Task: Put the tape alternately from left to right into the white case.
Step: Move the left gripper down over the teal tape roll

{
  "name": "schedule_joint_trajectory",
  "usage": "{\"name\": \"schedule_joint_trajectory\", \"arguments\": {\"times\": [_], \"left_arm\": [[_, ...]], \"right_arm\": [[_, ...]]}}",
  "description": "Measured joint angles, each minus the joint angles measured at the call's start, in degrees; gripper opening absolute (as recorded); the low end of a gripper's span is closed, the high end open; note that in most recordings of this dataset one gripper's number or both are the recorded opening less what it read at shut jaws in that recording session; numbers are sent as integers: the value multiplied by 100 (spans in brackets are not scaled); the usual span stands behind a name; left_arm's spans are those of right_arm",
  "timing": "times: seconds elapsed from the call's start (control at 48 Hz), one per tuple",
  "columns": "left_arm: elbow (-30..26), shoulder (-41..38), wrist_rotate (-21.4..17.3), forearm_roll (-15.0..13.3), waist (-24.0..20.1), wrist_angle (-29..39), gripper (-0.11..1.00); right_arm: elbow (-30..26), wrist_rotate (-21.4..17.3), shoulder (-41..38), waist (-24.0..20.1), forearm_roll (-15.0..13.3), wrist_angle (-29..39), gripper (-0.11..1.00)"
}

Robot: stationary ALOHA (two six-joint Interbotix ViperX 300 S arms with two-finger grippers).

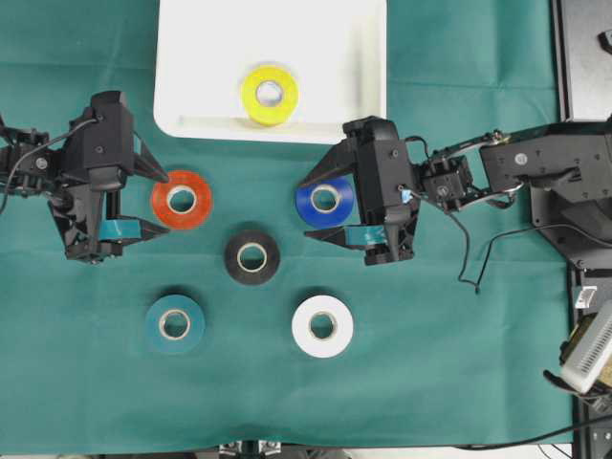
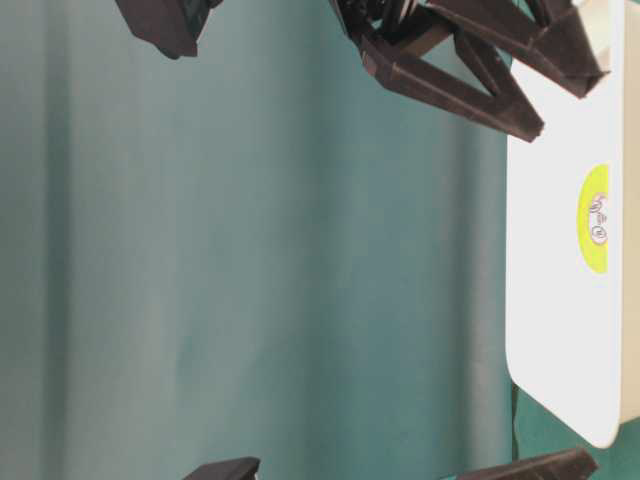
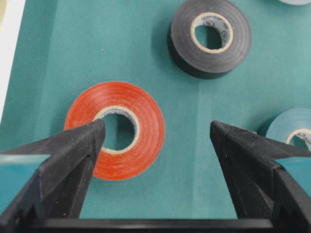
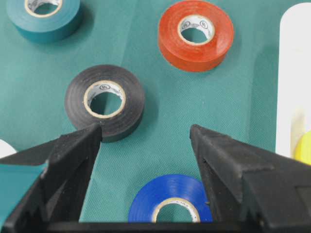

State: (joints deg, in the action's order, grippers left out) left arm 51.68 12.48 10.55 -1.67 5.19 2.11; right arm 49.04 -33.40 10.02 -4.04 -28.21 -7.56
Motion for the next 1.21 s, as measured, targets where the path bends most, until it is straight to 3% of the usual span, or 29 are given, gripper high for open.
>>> {"name": "schedule_joint_trajectory", "arguments": {"times": [0.646, 1.209], "left_arm": [[-53, -62, 9, 0, 132, -9, 74], [-79, -281, 44, 0, 1037, -9, 74]], "right_arm": [[0, 0, 0, -9, 0, 0, 81], [-9, 0, 0, -26, 0, 0, 81]]}}
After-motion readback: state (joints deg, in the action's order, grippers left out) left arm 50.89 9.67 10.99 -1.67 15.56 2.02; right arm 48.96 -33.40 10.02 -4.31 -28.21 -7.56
